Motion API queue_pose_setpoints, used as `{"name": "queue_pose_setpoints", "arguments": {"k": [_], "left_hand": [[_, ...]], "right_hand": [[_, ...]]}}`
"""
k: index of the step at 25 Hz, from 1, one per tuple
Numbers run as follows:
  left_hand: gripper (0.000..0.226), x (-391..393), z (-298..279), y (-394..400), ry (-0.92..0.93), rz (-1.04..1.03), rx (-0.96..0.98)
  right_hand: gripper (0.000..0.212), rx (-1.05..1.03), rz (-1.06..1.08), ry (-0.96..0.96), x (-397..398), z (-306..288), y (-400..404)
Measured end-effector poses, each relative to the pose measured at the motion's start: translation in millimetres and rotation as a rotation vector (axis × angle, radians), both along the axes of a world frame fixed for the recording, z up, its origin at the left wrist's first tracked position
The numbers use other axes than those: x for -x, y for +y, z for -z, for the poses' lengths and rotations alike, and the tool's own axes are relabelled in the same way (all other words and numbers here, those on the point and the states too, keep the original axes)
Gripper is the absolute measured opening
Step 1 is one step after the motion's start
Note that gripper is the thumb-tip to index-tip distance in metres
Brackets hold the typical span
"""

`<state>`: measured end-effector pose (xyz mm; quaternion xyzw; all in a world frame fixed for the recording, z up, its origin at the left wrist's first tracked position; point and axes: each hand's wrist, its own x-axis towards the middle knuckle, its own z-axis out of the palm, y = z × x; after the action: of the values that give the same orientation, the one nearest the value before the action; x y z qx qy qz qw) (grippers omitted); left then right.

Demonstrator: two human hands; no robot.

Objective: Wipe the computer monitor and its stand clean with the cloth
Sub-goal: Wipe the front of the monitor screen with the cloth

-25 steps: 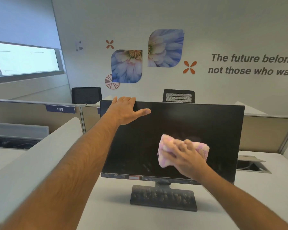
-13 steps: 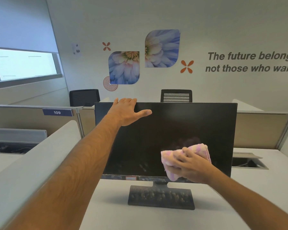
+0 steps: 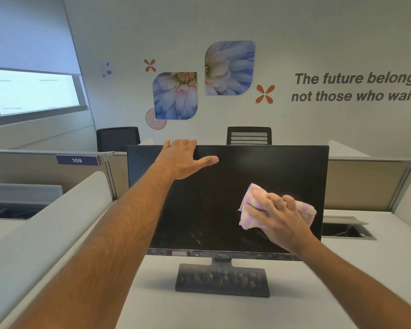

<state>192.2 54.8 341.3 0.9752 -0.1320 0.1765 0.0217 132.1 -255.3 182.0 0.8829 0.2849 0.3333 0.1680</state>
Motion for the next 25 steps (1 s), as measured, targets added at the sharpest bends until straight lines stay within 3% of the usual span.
{"name": "queue_pose_setpoints", "arguments": {"k": [3,4,8,9,12,13,17,18,21,22,25], "left_hand": [[0.107,1,0,-7,0.007,0.004,0.002],[0.107,1,0,-9,0.006,0.005,0.003],[0.109,1,1,-17,-0.003,0.007,-0.004],[0.11,1,1,-19,-0.002,0.006,-0.005],[0.11,2,2,-25,-0.006,0.007,-0.006],[0.111,2,2,-26,-0.009,0.008,-0.008],[0.111,2,2,-32,-0.012,0.003,-0.006],[0.111,2,2,-34,-0.011,0.002,-0.003],[0.111,4,2,-41,-0.014,0.007,-0.006],[0.111,5,2,-43,-0.015,0.01,-0.006],[0.11,6,1,-45,-0.013,0.008,0.002]], "right_hand": [[0.09,0.291,-0.122,0.051,5,16,-12],[0.091,0.297,-0.12,0.058,6,14,-17],[0.077,-0.107,0.032,0.002,1,8,-25],[0.077,-0.081,0.025,-0.01,1,12,-25],[0.087,0.272,-0.12,0.046,7,30,-40],[0.087,0.269,-0.116,0.033,8,26,-47],[0.07,-0.21,0.087,-0.079,5,13,-58],[0.071,-0.179,0.072,-0.094,6,18,-60],[0.086,0.241,-0.119,0.034,14,39,-72],[0.088,0.252,-0.121,0.047,16,37,-77],[0.077,-0.108,0.034,-0.026,9,23,-84]]}}
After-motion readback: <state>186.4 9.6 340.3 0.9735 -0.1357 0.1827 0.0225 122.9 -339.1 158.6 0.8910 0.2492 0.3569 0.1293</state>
